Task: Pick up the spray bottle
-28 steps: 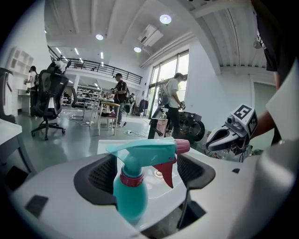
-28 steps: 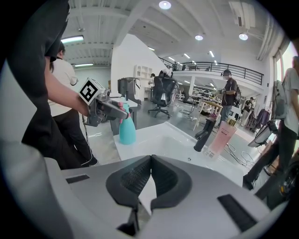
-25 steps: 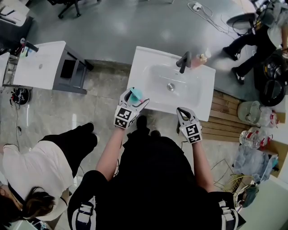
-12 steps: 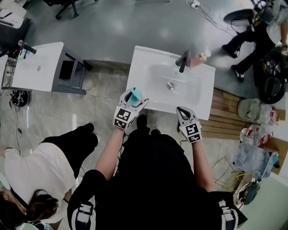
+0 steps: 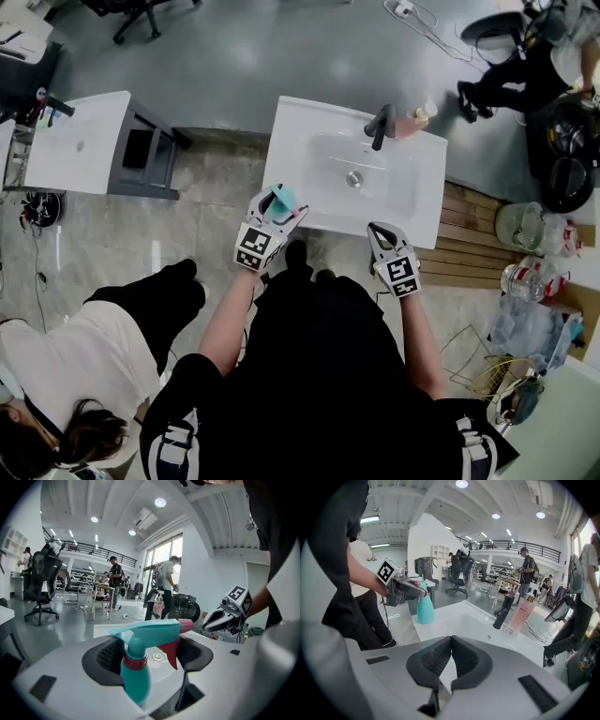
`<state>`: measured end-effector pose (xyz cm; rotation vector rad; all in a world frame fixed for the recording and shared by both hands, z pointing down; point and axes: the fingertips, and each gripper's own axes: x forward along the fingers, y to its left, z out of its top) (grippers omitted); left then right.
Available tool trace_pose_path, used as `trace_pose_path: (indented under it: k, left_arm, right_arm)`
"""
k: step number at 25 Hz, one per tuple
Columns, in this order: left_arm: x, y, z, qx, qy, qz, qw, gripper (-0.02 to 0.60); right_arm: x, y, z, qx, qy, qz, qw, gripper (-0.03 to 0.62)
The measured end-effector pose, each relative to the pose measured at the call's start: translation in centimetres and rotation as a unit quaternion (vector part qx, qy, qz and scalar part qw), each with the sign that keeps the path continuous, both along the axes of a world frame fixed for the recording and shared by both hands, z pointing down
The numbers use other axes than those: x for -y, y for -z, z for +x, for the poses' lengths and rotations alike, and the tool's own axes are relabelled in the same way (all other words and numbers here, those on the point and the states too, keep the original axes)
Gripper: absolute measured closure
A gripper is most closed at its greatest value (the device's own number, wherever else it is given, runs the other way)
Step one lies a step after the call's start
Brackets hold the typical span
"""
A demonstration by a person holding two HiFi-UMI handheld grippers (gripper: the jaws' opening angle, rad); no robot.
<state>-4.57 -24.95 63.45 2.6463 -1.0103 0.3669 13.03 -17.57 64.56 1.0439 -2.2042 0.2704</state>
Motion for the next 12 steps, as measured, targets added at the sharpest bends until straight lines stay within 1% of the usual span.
trace_pose_path:
  k: [12]
  left_arm:
    - [-0.08, 0.57, -0.74, -0.008, 0.001, 0.005, 1.0, 0.239]
  right_arm:
    - [0.05, 0.3, -0.75, -0.001, 0.003, 0.007, 1.0, 0.577]
